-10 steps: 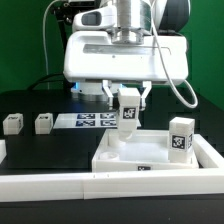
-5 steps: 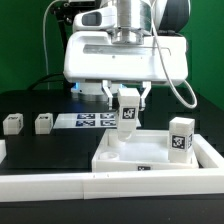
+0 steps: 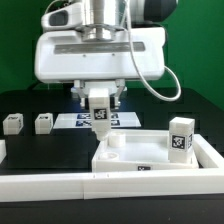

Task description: Assemble square table

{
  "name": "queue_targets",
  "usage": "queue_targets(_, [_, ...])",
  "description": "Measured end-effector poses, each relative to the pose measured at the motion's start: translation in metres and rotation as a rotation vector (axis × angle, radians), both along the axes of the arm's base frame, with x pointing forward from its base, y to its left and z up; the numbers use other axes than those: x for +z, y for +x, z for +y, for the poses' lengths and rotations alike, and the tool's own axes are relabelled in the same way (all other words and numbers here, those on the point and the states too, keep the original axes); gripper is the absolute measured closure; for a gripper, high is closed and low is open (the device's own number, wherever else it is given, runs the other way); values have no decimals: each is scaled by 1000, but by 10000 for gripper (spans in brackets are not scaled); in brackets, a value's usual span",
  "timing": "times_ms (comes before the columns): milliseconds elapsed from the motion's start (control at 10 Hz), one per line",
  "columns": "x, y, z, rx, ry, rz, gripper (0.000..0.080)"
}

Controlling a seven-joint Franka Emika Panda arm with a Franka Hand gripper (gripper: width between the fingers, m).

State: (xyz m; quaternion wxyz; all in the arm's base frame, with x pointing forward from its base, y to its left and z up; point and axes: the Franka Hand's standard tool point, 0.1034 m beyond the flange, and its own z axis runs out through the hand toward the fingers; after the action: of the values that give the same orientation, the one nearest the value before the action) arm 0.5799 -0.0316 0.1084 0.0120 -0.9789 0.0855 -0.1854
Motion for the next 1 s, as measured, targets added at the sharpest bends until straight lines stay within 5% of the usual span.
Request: queue_targets(1000, [-11, 9, 14, 20, -14, -45, 509])
